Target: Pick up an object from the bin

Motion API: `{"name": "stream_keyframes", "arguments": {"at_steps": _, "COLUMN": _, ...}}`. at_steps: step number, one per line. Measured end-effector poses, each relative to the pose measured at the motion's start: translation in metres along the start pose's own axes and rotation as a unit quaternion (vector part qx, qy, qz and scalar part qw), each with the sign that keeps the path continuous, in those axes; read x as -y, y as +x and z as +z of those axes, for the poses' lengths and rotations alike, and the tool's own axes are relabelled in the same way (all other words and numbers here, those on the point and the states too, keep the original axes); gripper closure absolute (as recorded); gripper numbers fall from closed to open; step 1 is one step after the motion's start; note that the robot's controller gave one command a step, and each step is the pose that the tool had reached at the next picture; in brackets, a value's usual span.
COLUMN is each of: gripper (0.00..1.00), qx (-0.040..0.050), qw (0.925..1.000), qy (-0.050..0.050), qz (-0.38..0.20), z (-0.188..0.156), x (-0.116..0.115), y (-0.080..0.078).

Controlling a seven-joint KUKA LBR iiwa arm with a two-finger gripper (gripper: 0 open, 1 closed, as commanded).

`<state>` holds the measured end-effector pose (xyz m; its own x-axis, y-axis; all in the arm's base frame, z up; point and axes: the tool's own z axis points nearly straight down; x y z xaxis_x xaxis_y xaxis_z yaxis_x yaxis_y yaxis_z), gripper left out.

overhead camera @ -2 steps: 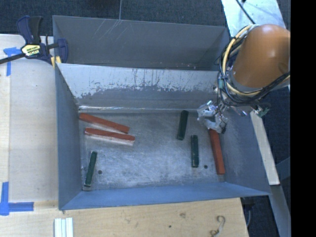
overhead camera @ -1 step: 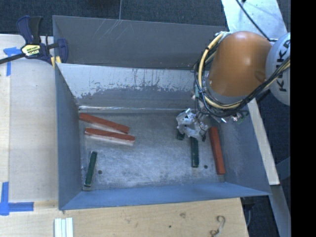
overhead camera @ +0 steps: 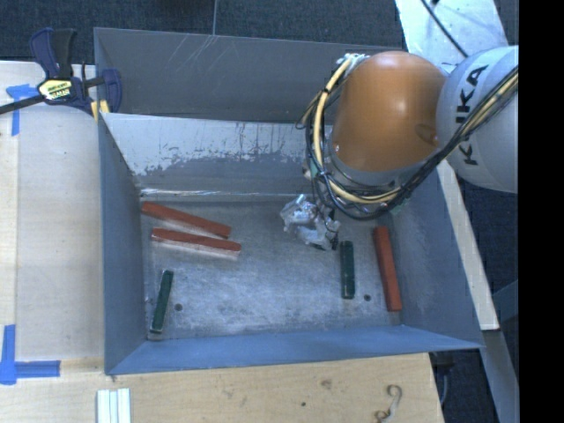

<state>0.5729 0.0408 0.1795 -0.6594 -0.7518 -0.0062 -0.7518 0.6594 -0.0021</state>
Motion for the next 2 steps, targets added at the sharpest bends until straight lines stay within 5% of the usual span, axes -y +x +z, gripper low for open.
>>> {"name": "stream_keyframes", "arguments": {"at_steps": 1, "gripper": 1.0, "qx": -0.0003, "qw": 0.9867, "qy": -0.001, "qz": -0.163, "z": 0.006, "x": -0.002, "y": -0.085}}
{"name": "stream_keyframes", "arguments": {"at_steps": 2, "gripper": 1.0, "qx": 0.0006, "qw": 0.9305, "qy": 0.0, "qz": -0.366, "z": -0.034, "x": -0.025, "y": -0.097}}
